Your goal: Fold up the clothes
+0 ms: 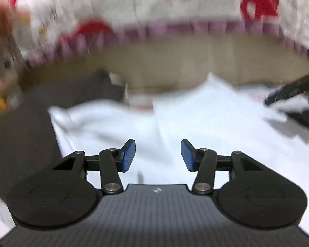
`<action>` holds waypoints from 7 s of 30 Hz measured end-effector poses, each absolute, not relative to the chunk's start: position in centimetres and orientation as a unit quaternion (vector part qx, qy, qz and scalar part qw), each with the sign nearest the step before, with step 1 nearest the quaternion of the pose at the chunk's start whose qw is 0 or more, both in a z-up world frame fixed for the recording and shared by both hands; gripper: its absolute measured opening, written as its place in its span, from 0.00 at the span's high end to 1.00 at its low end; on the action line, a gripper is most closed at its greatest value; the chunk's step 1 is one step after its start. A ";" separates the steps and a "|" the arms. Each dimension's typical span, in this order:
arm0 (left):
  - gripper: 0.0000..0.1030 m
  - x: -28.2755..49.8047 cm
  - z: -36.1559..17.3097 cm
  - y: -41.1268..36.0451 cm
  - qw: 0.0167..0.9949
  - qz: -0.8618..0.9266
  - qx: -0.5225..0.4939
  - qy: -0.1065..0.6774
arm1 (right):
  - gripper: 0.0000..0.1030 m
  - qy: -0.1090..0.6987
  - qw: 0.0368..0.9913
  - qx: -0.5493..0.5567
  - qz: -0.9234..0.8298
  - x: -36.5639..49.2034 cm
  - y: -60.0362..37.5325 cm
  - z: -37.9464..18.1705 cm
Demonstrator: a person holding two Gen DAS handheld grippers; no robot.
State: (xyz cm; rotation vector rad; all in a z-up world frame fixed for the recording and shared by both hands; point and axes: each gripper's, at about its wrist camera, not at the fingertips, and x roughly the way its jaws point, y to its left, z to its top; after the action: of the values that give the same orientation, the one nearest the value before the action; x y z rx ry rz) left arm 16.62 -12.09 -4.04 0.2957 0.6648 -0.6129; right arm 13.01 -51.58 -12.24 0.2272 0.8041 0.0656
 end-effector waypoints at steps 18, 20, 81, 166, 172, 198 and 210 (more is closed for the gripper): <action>0.68 18.1 -8.8 -4.5 0.875 -0.153 0.041 0.457 | 0.48 0.454 0.867 0.050 0.202 5.2 -31.1 -10.0; 0.51 15.3 -6.9 -2.3 0.887 -0.158 0.025 0.433 | 0.48 0.467 0.860 0.059 0.196 3.9 -29.1 -9.6; 0.97 -4.2 0.2 14.1 0.946 -0.049 -0.031 0.318 | 0.40 0.500 0.816 0.038 0.289 -9.6 -20.9 -11.4; 0.94 -6.6 -8.3 -1.3 0.781 -0.473 0.078 0.399 | 0.88 0.397 0.811 0.430 -0.023 -3.5 -41.9 -11.9; 0.94 -6.5 -8.7 -1.2 0.778 -0.478 0.057 0.404 | 0.88 0.322 0.895 0.274 0.142 -5.4 -43.4 -5.2; 0.95 -8.2 -11.4 -3.7 0.731 -0.504 0.104 0.449 | 0.40 0.515 0.834 0.187 -0.062 0.5 -35.3 -13.5; 0.96 -6.0 -10.5 -0.9 0.724 -0.503 -0.005 0.473 | 0.99 0.270 0.952 0.117 0.081 -6.7 -37.8 -3.4</action>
State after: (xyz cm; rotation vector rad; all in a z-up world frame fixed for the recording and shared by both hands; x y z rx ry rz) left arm -5.99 -0.89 -10.47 -0.0110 1.0430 -1.1099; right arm -6.66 -37.76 -3.40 0.2376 0.5495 0.1637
